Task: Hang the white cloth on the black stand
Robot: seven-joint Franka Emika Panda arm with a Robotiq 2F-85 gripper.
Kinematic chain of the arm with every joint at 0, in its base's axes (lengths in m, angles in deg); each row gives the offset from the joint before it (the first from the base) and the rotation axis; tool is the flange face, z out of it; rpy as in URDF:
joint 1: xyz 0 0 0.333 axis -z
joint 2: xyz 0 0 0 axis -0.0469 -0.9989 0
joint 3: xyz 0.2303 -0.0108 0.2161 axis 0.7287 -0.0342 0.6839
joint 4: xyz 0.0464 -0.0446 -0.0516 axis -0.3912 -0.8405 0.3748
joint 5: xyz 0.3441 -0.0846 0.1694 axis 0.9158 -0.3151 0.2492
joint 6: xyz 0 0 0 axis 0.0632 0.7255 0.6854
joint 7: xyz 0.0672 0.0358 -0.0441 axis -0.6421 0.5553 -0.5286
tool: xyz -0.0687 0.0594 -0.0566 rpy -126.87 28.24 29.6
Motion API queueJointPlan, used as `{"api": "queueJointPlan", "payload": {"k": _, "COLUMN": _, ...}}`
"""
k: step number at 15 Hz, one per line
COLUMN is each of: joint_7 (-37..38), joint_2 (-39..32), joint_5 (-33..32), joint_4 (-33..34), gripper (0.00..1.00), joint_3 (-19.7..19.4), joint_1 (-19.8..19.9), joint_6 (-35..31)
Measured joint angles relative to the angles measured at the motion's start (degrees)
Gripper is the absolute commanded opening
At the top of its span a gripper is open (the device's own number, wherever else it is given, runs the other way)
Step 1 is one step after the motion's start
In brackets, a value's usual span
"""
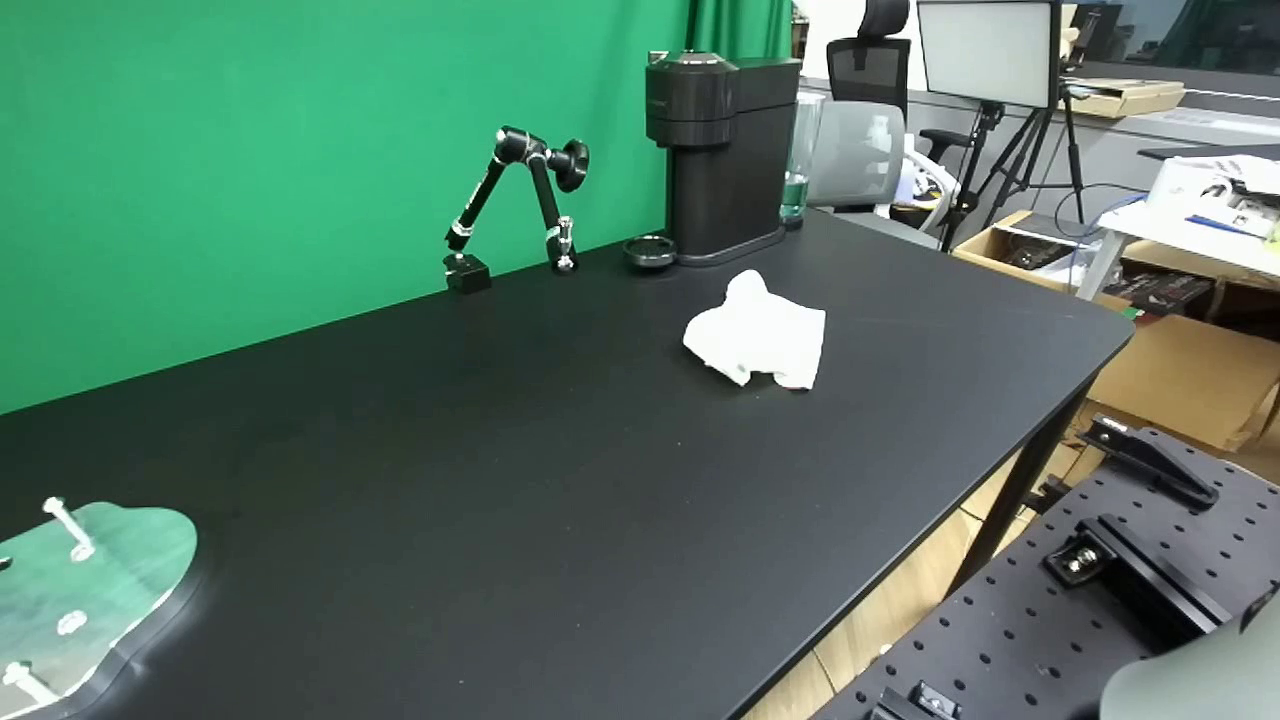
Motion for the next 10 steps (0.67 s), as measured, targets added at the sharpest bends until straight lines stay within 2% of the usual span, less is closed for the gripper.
{"api": "queueJointPlan", "payload": {"k": 5, "joint_7": 0.0, "joint_2": 0.0, "joint_5": -0.7, "joint_4": -0.5, "gripper": 1.0, "joint_3": -0.5, "joint_1": -0.3, "joint_6": -1.3}}
{"api": "queueJointPlan", "payload": {"k": 10, "joint_7": -2.9, "joint_2": -1.1, "joint_5": -5.2, "joint_4": -6.0, "gripper": 1.0, "joint_3": -4.6, "joint_1": 0.4, "joint_6": -12.2}}
